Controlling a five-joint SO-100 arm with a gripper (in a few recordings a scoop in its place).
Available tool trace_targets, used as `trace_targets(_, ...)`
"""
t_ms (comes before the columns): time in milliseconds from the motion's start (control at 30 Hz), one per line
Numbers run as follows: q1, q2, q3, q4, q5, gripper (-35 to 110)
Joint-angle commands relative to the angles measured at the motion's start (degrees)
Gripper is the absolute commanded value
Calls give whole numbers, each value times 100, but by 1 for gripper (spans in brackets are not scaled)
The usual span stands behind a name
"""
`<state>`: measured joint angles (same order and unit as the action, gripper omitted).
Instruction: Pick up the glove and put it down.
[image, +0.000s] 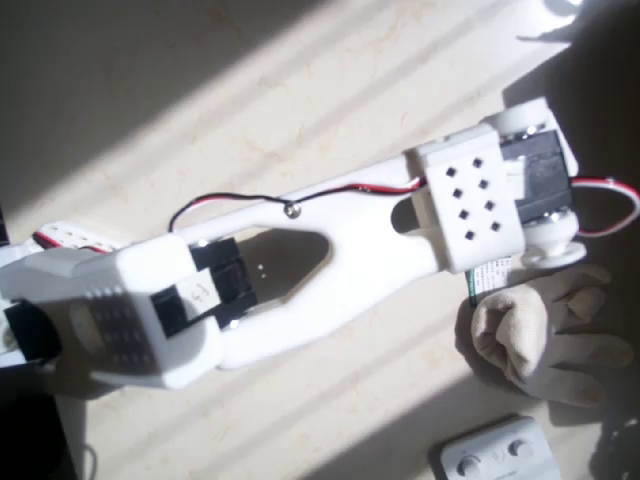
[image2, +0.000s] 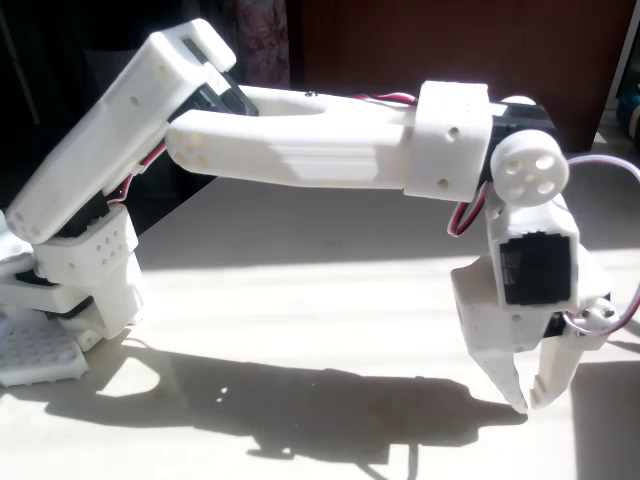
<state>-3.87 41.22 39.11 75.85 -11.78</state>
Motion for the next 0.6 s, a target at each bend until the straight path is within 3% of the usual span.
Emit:
trace_targets(0, -35, 879, 167, -360, 35, 1)
trace_targets(333, -18, 4008, 3683, -2364, 0, 1)
trace_targets(567, -18, 6240, 5941, -2918, -35, 1)
